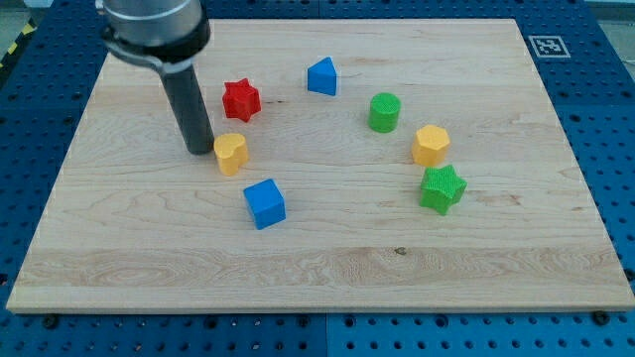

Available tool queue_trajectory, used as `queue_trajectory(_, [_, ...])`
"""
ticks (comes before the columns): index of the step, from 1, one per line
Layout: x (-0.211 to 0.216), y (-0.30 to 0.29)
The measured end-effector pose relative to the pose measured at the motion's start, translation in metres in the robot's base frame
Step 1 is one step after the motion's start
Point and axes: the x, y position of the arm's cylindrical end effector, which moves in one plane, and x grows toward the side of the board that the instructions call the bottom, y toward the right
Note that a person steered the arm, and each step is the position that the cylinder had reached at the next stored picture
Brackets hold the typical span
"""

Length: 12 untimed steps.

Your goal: Push the red star towards the center

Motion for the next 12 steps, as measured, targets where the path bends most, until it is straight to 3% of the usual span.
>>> queue_trajectory(1, [-0.045, -0.012])
queue_trajectory(2, [-0.053, -0.012])
queue_trajectory(7, [-0.053, 0.065])
queue_trajectory(8, [-0.056, 0.054])
queue_trajectory(9, [-0.081, 0.049])
queue_trajectory(12, [-0.086, 0.093])
